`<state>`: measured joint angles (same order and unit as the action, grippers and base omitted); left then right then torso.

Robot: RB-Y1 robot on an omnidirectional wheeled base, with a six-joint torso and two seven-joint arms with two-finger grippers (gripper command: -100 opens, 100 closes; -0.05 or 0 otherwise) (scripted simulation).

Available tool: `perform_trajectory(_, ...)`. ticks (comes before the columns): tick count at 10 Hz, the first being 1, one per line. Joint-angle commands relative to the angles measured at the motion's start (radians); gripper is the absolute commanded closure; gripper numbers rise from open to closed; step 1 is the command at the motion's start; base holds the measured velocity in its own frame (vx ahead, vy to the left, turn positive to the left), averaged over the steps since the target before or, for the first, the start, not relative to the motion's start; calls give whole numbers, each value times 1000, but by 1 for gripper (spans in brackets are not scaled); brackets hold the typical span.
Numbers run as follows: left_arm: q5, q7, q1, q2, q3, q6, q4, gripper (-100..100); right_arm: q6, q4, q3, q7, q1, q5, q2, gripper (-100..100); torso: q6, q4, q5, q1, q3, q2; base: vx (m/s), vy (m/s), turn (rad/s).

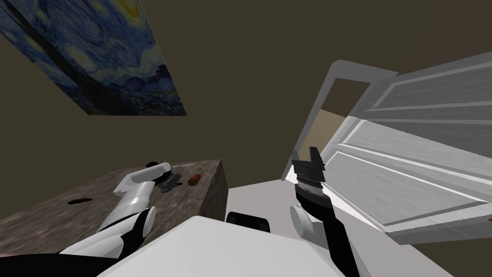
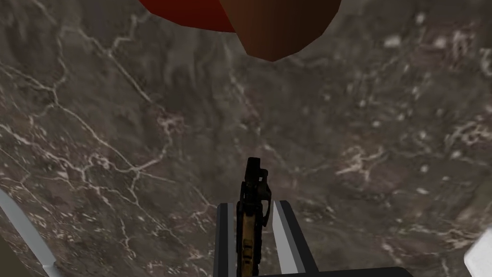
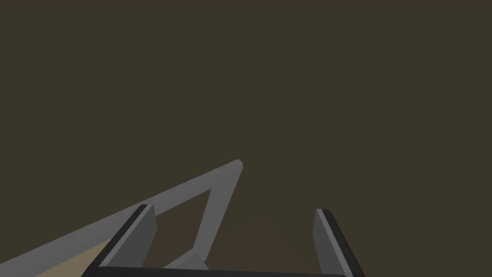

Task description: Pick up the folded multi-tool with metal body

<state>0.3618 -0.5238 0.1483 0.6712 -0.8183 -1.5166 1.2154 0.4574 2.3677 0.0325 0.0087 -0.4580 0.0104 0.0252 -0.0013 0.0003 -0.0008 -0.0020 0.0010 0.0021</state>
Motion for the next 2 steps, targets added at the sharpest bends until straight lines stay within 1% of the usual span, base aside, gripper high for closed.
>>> perform_trajectory(1,0,0,0,0,0,0,0,100,0,0,0,0,0,0,0,0,0,0,0,0,0,0,1,-19,10)
perform_trajectory(2,0,-1,0,1,-1,-4,1,0,0,0,0,0,0,0,0,0,0,0,1,1,0,0,0,0,0)
